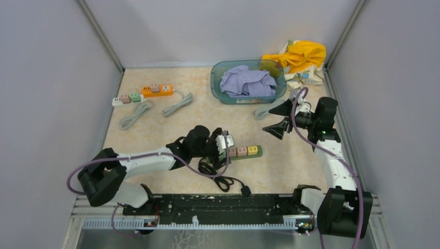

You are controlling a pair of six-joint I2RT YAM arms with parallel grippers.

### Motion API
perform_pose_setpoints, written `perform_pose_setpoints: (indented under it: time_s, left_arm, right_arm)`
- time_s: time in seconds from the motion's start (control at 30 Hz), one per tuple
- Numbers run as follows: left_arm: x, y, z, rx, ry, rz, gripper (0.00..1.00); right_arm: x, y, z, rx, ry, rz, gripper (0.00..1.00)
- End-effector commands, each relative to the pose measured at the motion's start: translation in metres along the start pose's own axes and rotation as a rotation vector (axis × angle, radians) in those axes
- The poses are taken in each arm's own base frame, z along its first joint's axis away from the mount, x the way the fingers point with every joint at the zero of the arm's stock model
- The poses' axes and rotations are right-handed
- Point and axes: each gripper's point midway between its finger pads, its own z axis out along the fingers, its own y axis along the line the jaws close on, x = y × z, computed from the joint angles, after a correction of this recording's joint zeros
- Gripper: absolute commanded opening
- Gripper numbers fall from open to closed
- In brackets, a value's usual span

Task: Pull the plug off the socket

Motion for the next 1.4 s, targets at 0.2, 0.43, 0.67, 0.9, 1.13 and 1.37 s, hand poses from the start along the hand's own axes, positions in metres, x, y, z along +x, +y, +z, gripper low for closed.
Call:
perform_pose_setpoints:
  time_s: [0.2,0.43,0.67,0.9,1.13,1.37]
  left_arm:
    - [-0.067,0.000,-0.054,-0.029,-0.306,-0.065,1.00]
    - [-0.119,0.010,-0.113,-0.038,-0.511,-0.210,1.00]
    - [-0.130,0.066,-0.157,-0.225,-0.428,-0.379,1.00]
    - [-0.077,0.105,-0.166,-0.336,-0.294,-0.450,1.00]
    - [-0.024,0.121,-0.160,-0.437,-0.133,-0.430,1.00]
    - [-0.013,0.122,-0.160,-0.457,-0.096,-0.420,1.00]
  right_arm:
    - [-0.021,0.015,-0.001,-0.084,-0.019,-0.179,0.99]
    - [-0.014,0.029,-0.003,-0.156,-0.015,-0.279,0.99]
    - [-0.007,0.031,0.009,-0.150,0.091,-0.336,0.98]
    - [0.018,0.026,0.026,-0.137,0.283,-0.407,0.92]
    - [0.049,0.039,0.035,-0.208,0.308,-0.394,0.84]
    - [0.079,0.038,0.047,-0.219,0.410,-0.396,0.79]
